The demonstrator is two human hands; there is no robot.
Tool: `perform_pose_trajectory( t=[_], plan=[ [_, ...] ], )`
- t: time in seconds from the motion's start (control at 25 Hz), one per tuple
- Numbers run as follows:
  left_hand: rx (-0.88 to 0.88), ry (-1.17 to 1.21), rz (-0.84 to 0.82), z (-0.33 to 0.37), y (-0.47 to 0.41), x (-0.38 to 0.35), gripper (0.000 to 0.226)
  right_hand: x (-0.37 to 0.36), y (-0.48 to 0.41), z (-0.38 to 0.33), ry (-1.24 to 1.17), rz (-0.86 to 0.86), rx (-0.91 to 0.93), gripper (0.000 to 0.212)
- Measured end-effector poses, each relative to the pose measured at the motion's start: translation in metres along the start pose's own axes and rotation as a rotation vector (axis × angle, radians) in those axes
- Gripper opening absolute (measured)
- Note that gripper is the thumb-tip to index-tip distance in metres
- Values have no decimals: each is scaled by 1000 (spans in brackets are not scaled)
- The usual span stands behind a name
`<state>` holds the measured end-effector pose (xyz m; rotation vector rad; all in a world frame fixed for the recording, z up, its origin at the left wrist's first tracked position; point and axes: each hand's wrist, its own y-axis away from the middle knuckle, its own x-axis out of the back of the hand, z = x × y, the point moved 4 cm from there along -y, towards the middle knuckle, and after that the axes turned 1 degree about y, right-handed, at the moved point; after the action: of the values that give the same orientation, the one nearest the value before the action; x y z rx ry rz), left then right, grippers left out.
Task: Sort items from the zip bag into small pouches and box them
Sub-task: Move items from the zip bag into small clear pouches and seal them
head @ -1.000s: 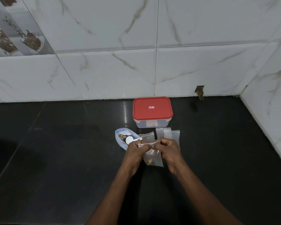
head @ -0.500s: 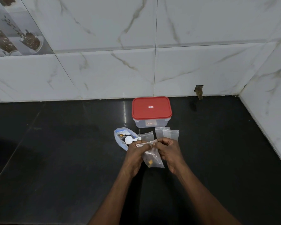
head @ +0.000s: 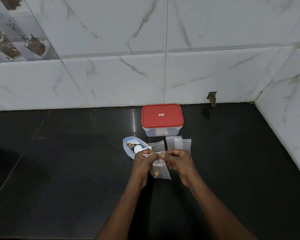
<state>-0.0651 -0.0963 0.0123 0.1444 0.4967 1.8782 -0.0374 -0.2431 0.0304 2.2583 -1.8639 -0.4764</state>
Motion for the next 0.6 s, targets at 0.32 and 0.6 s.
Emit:
perform_pose_trajectory(
  t=[0.32,0.6],
  plan=[
    [43,-33,-122,-11,7,6,8,7,6,14,11,63,23,10],
    [38,111,40,-19,-1,12,7,15,13,29,28,-138,-112,20]
  ],
)
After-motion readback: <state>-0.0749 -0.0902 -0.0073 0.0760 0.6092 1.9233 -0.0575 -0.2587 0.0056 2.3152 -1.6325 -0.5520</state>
